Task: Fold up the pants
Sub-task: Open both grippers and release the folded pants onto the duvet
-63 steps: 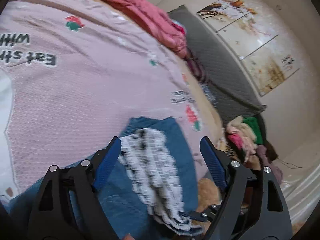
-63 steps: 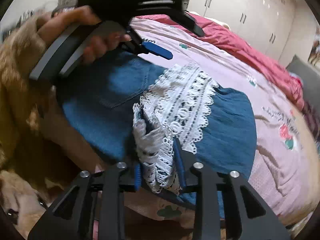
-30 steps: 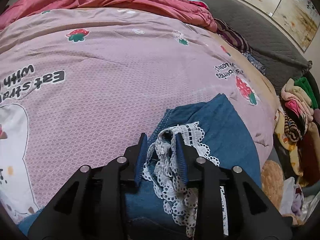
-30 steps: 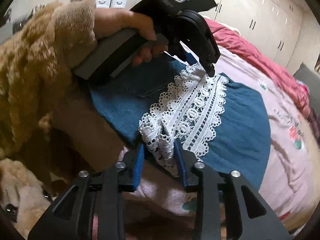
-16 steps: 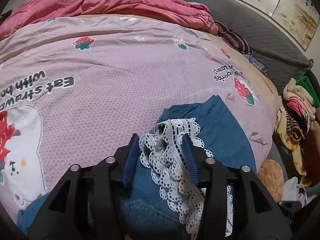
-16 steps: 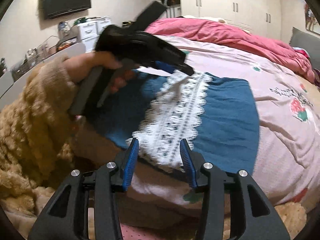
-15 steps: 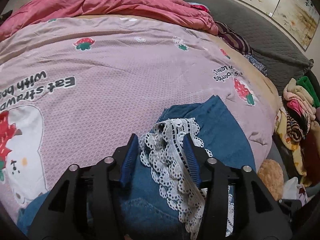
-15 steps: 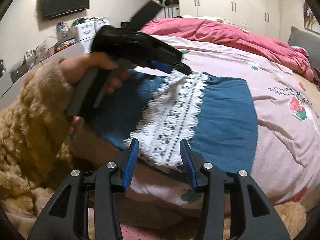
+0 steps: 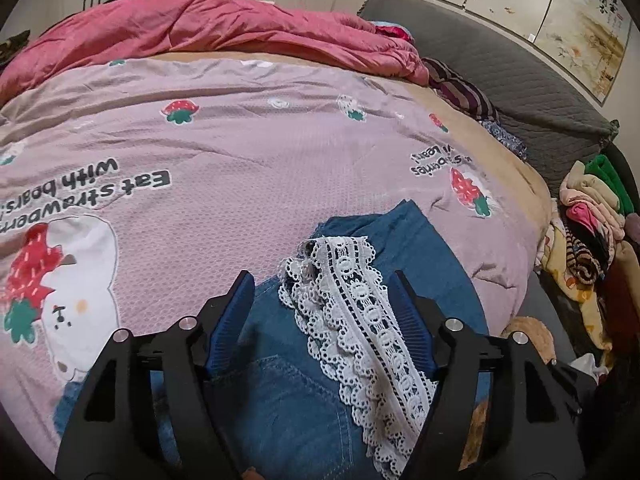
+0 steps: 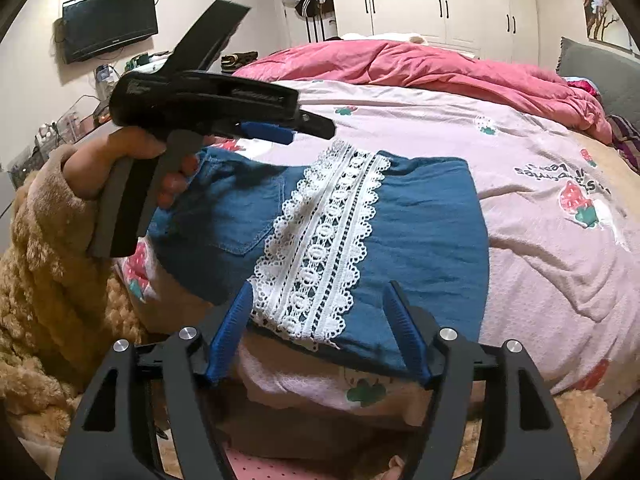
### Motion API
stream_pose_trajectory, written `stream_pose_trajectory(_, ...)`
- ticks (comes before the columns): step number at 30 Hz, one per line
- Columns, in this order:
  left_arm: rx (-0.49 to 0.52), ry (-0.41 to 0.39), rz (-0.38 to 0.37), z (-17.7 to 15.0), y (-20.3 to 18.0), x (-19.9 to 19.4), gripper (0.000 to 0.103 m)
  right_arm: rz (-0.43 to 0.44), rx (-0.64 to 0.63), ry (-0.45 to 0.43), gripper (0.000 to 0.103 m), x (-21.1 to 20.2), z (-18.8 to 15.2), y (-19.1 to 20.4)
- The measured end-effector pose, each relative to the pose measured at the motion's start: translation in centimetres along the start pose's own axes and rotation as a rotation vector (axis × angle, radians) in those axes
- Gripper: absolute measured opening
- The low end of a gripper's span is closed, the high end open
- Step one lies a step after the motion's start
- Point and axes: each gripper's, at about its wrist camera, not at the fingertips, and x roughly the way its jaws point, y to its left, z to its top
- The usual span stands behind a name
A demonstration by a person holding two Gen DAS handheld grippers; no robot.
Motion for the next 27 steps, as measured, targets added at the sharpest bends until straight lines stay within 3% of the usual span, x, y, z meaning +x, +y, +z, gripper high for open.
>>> stream_pose_trajectory(3, -0.001, -0.021, 0.015, -0.2, 0.0, -1.1, 0.072, -0.011, 0.006, -0.012, 0.079, -0.2, 0.4, -0.2)
stream_pose_trajectory(11, -0.037, -0.058, 0.057, -1.4, 1.3, -3.9, 0.081, -0.042, 0.026, -0.029, 0.081, -0.3, 1.8, -1.0)
stream_pose_trajectory(14, -0.064, -0.085, 0.061, -2.2, 2.1, -5.4, 0.087, -0.058, 0.021, -0.041, 0.093, -0.3, 2.7, -1.2)
stream_pose_trajectory(27, -0.195, -0.155, 0.16, -6.6, 7.5, -11.7, 0.091, -0.01, -0.065, -0.061, 0.093, 2.0, 8.2, 0.4)
